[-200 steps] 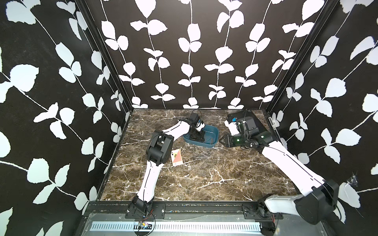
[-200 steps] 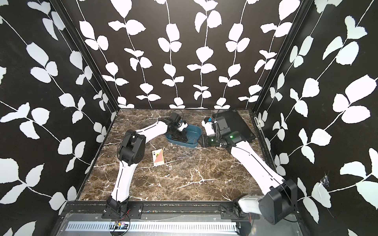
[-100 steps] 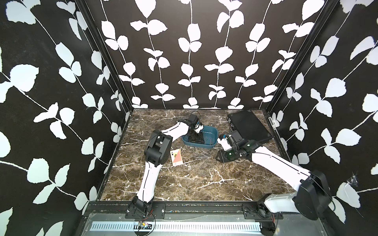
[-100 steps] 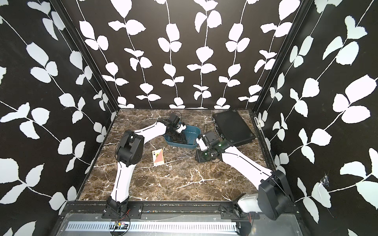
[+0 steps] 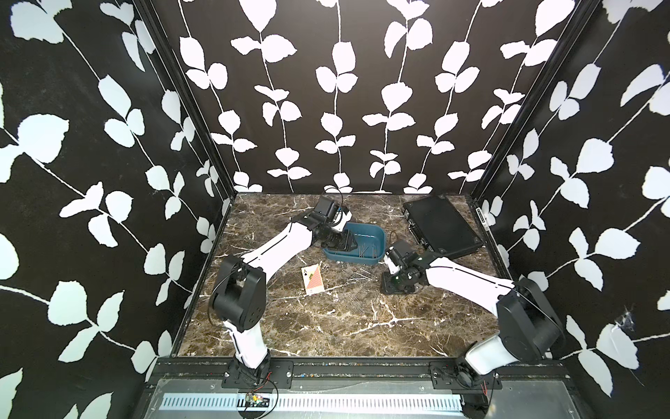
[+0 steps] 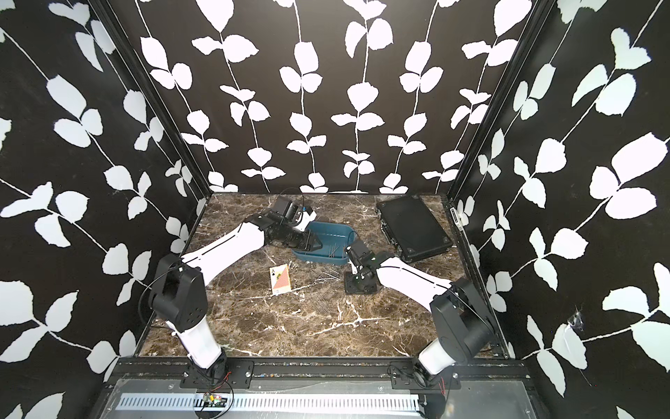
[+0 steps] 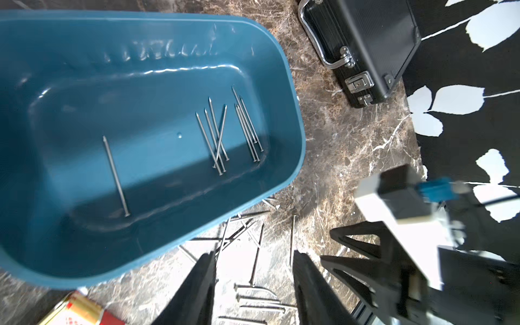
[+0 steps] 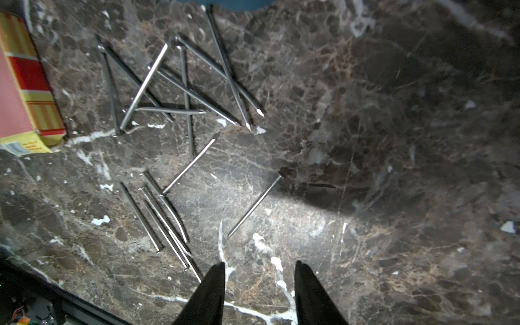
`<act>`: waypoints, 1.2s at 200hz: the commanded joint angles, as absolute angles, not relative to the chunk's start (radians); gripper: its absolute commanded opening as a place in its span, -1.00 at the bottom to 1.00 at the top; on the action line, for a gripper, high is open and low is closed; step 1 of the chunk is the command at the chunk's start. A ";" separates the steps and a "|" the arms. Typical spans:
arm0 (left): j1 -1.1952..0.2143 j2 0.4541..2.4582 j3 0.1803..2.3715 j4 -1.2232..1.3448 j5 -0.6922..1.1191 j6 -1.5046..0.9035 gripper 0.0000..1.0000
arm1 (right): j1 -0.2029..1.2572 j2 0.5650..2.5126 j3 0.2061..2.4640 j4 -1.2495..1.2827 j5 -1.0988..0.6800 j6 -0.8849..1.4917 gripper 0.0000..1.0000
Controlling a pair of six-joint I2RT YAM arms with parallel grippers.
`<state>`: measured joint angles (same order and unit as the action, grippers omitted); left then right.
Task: Put the nails on the desktop into the storage box
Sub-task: Pick up the nail from the center of the board.
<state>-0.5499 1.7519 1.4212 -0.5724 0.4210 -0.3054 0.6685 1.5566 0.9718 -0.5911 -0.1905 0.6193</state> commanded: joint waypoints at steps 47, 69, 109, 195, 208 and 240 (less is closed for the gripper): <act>-0.551 1.618 1.274 -0.572 0.354 -0.233 0.04 | 0.753 1.549 1.036 -0.571 -0.099 0.159 -0.17; -0.551 1.568 1.233 -0.563 0.336 -0.218 0.08 | 0.751 1.490 1.007 -0.568 -0.106 -0.201 -0.14; -0.551 1.474 1.154 -0.545 0.289 -0.184 0.26 | 0.743 1.492 0.979 -0.603 -0.129 -0.759 -0.08; -0.545 1.250 0.984 -0.578 0.176 -0.132 0.61 | 0.731 1.737 1.115 -0.609 -0.149 -1.152 0.00; -0.542 1.227 0.967 -0.581 0.166 -0.133 0.65 | 0.732 1.762 1.134 -0.623 -0.156 -1.181 0.00; -0.533 1.198 0.957 -0.606 0.151 -0.131 0.65 | 0.722 1.804 1.164 -0.674 -0.143 -1.229 0.00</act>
